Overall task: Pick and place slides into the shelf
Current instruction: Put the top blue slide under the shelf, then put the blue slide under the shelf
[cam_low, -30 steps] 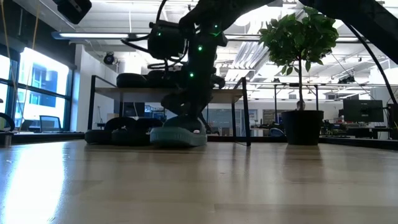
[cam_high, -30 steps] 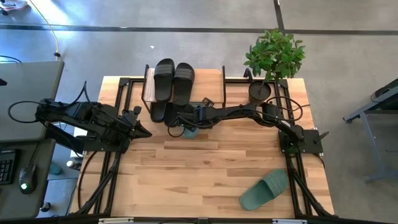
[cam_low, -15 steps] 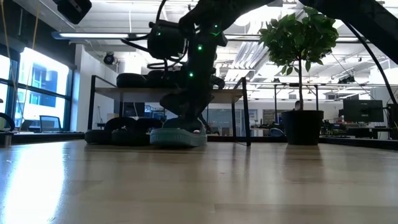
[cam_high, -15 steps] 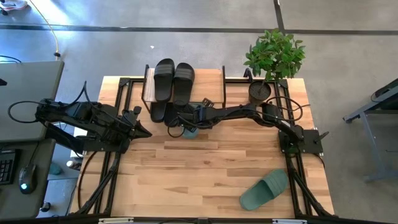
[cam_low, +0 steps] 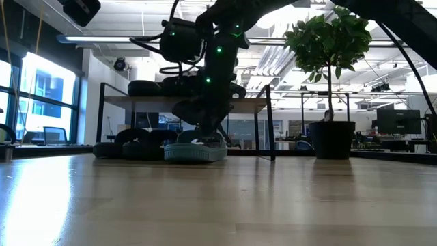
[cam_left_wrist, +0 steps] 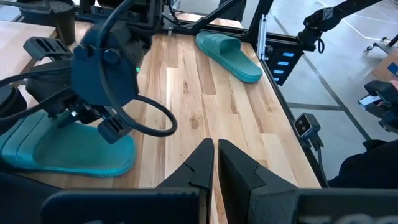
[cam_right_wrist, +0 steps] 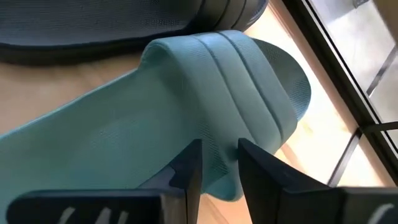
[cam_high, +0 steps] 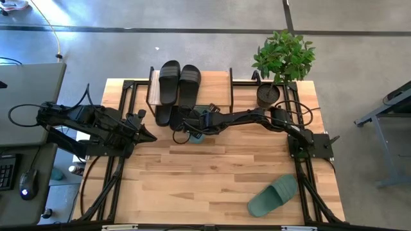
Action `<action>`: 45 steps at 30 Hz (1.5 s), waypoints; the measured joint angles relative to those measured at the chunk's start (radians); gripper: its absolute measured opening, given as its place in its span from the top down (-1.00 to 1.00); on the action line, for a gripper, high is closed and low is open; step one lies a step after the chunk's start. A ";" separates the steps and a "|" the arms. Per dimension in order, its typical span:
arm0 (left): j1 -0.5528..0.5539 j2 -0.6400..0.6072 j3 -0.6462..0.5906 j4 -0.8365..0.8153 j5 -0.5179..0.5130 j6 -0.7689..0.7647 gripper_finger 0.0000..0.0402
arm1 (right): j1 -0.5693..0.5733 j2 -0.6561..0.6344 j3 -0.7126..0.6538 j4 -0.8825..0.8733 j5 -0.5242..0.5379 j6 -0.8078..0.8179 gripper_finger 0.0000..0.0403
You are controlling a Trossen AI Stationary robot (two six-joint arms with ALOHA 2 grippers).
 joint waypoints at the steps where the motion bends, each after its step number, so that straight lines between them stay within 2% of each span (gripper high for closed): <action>1: 0.000 0.000 0.000 0.000 0.000 0.000 0.94 | 0.003 0.000 0.000 0.000 0.000 -0.001 0.57; 16: 0.000 0.000 0.000 0.000 0.000 0.000 0.94 | 0.032 0.001 0.000 -0.004 0.004 0.009 0.57; 28: 0.000 0.000 0.000 0.000 0.000 0.000 0.94 | 0.127 -0.010 0.000 -0.067 0.051 0.008 0.57; 33: 0.000 0.000 0.000 0.000 0.000 0.000 0.94 | 0.188 -0.067 0.000 -0.095 0.091 0.009 0.57; 39: 0.000 0.000 0.000 0.000 0.000 0.000 0.94 | 0.291 -0.203 0.000 -0.198 0.112 0.046 0.57; 41: 0.000 0.000 0.000 0.000 0.000 0.000 0.94 | 0.326 -0.266 0.000 -0.254 0.070 0.072 0.57; 45: 0.000 0.000 0.000 0.000 0.000 0.000 0.94 | 0.384 -0.405 0.000 -0.362 -0.128 0.206 0.57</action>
